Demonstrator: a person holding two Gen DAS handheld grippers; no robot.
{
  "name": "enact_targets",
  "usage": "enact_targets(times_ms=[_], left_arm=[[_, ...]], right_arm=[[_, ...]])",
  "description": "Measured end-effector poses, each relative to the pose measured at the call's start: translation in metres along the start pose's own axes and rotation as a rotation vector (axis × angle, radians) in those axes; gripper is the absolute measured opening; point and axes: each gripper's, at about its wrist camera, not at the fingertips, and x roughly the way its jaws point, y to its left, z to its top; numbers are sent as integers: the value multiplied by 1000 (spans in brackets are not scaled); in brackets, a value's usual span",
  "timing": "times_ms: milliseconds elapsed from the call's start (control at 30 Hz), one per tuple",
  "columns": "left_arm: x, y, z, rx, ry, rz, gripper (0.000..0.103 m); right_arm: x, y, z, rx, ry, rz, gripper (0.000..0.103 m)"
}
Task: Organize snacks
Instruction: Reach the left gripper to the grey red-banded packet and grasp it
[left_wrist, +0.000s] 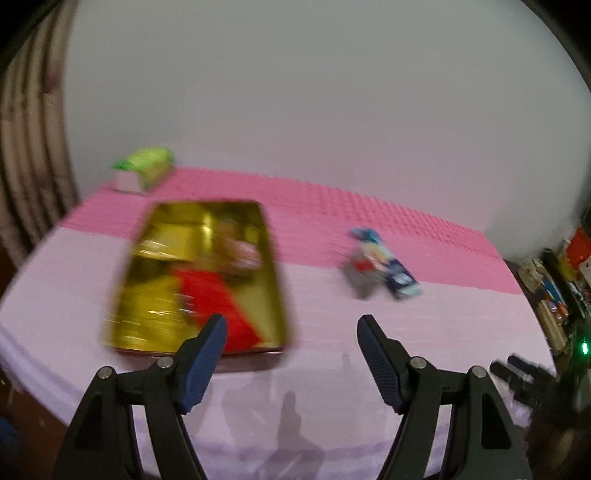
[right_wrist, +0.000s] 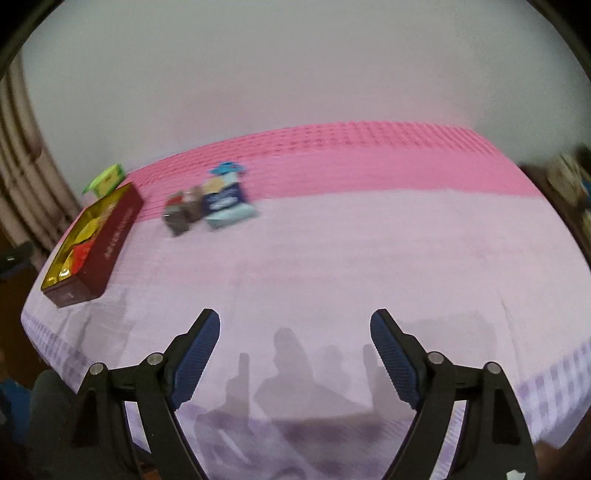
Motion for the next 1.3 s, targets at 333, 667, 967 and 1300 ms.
enact_targets(times_ms=[333,667,967,1300], left_arm=[[123,-91,6,144,83,16,65],[179,-86,27,137,122,114,44],[188,-92,30,159,131,117,44],[194,-75,44,117,156,108,31]], right_arm=[[-30,-17,21,53,-112,148,83],[-39,-28,26,129,-121,249,85],[-38,-18,21,108,-107,271,85],[-29,-20,17,118,-73,272,85]])
